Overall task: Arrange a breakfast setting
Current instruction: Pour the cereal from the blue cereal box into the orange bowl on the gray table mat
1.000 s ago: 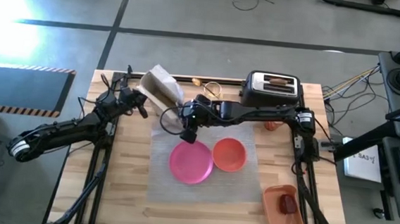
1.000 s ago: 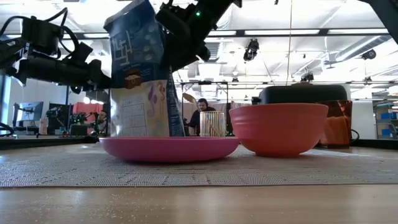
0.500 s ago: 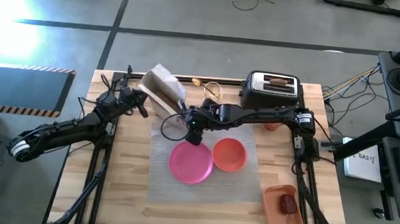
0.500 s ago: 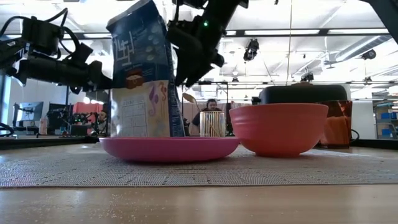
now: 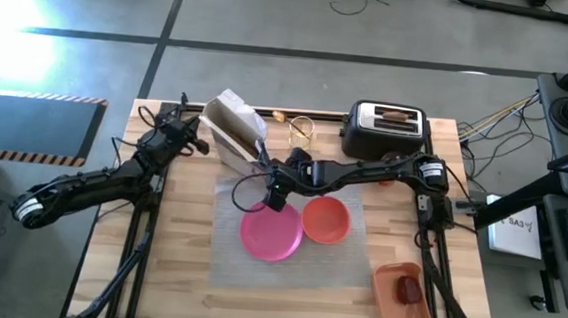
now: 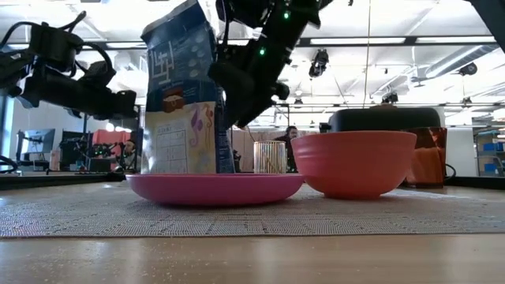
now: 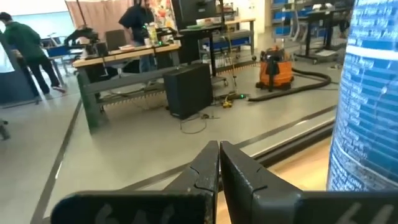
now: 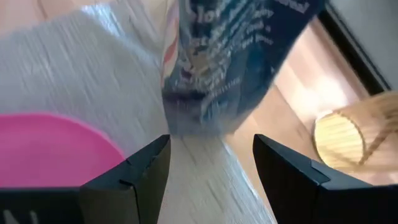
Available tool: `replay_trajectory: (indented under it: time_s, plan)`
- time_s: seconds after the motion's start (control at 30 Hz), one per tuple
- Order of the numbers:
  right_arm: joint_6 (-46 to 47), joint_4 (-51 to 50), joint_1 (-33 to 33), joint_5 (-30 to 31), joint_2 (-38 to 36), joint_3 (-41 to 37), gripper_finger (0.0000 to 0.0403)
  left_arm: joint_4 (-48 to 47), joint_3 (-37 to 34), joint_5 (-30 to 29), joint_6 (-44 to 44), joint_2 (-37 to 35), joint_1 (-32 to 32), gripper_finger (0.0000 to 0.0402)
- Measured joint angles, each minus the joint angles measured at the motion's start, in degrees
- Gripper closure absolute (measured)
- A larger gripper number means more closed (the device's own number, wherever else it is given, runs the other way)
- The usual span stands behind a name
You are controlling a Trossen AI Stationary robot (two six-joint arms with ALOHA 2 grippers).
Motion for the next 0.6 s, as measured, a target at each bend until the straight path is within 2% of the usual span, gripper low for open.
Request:
replay_trajectory:
  time_s: [0.3, 0.4, 0.6]
  plan:
    - [-1.06, 15.59, 0.22, 0.4, 0.0, -8.63, 0.0184, 6.81, -0.02, 3.21, -0.37, 6.24, 0.11, 0.0402]
    - [-1.1, 19.28, 0.59, 0.03, -0.02, -10.48, 0.0184, 8.82, 0.15, 6.39, -1.52, 9.17, 0.11, 0.0402]
    - [-3.0, 25.87, 0.68, -0.2, -0.02, -13.07, 0.0184, 8.65, 4.47, 9.46, -2.38, 16.99, 0.11, 0.0402]
